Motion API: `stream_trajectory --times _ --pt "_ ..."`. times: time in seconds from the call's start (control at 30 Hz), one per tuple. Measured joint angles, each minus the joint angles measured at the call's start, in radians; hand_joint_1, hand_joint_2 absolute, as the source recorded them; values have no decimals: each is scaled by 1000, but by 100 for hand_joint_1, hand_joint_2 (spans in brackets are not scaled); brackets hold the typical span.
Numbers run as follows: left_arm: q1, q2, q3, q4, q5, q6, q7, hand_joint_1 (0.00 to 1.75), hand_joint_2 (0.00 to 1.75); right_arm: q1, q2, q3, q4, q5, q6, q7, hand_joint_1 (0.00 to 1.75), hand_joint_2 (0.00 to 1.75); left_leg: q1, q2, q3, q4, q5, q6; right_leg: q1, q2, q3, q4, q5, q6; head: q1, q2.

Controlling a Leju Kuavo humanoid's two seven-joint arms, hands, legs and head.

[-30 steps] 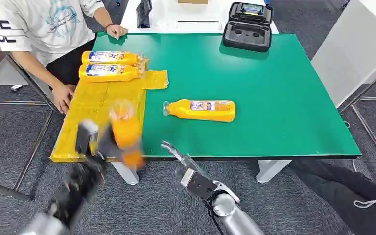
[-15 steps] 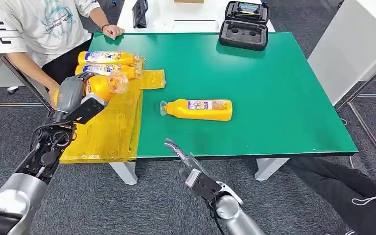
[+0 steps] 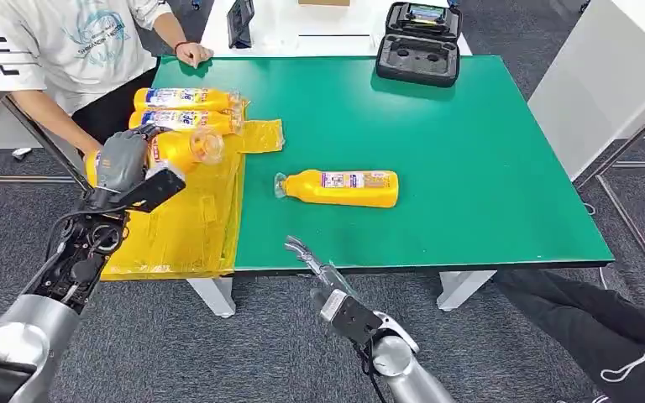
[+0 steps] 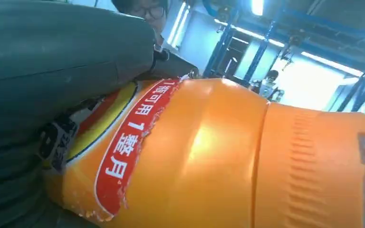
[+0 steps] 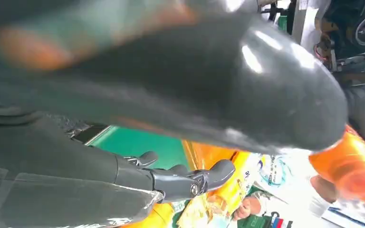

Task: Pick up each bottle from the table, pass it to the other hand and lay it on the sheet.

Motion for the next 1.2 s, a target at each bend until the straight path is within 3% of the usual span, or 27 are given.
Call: stream_trajectory --times 0.27,0.47,1.2 --pt "-58 33 -62 116 -235 -147 112 175 175 -3 0 -2 1 2 11 -8 0 0 0 0 0 0 0 0 0 0 0 0 0 0 0 0" --pt "-101 42 -121 222 -309 -304 129 175 175 -20 0 -4 15 2 23 -19 0 0 0 0 0 0 0 0 0 0 0 0 0 0 0 0" --pt "-120 35 -183 346 -347 -369 175 175 175 -35 0 -6 43 7 34 -23 0 0 0 0 0 0 0 0 0 0 0 0 0 0 0 0"
